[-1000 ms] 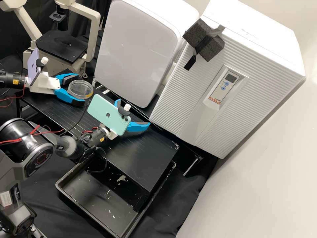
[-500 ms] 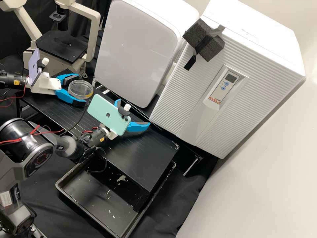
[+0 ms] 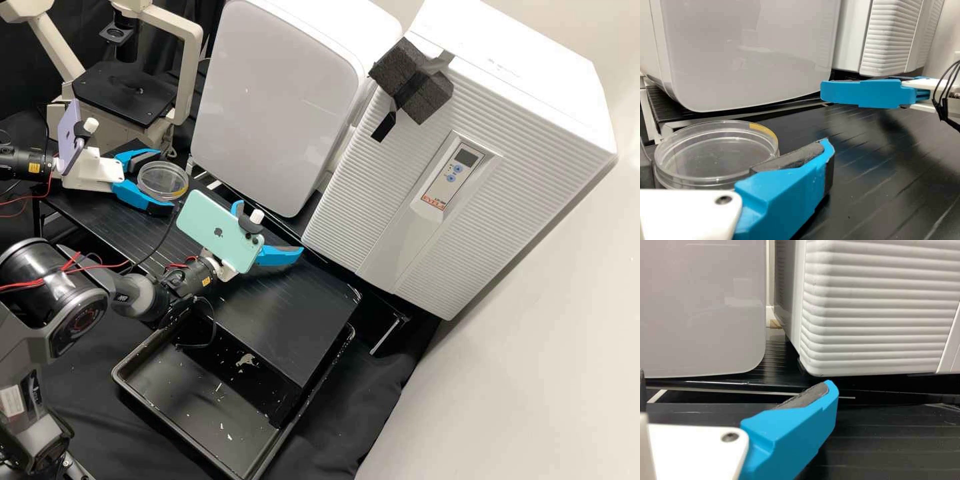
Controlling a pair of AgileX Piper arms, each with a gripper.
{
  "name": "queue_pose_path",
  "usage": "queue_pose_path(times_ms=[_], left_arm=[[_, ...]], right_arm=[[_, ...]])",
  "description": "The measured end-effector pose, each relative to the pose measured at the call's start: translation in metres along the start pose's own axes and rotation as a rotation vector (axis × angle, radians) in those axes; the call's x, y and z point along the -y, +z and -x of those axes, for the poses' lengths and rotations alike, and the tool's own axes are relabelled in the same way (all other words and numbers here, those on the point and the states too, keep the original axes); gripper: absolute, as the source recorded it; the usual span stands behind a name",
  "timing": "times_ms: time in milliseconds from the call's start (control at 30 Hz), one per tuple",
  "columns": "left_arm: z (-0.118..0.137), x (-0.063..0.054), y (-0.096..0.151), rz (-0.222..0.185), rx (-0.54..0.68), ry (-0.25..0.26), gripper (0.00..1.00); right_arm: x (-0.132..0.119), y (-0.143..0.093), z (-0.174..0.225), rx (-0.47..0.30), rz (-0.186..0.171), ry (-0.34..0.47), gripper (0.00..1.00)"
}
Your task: Place the petri dish on the microscope
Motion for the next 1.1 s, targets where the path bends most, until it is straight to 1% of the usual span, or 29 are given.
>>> queue_pose_path(times_ms=[133,233,300,533,633,967,1000,1100], left_arm=[[0.002,0.003,0.0,0.004,0.009,0.009,1.0],[0.004,0.009,-0.002,0.004,0.013,0.008,1.0],[0.005,0.011,-0.002,-0.01,0.017,0.012,1.0],[0.005,0.012,-0.002,-0.016,0.019,0.014,1.0],[0.005,0.012,-0.002,-0.035,0.016,0.016,1.0],[0.005,0.013,-0.002,-0.035,0.014,0.012,1.0],[0.005,0.013,-0.002,-0.035,0.014,0.012,0.0],[0.005,0.013,-0.002,-0.035,0.014,0.012,0.0]], right_arm=[[0.0,0.0,0.0,0.0,0.0,0.0,1.0],[0.0,0.0,0.0,0.0,0.0,0.0,1.0],[0.0,0.0,0.0,0.0,0.0,0.0,1.0],[0.0,0.0,0.0,0.0,0.0,0.0,1.0],[0.0,0.0,0.0,0.0,0.0,0.0,1.0],[0.0,0.0,0.0,0.0,0.0,0.0,1.0],[0.0,0.0,0.0,0.0,0.0,0.0,1.0],[0.0,0.0,0.0,0.0,0.0,0.0,1.0]])
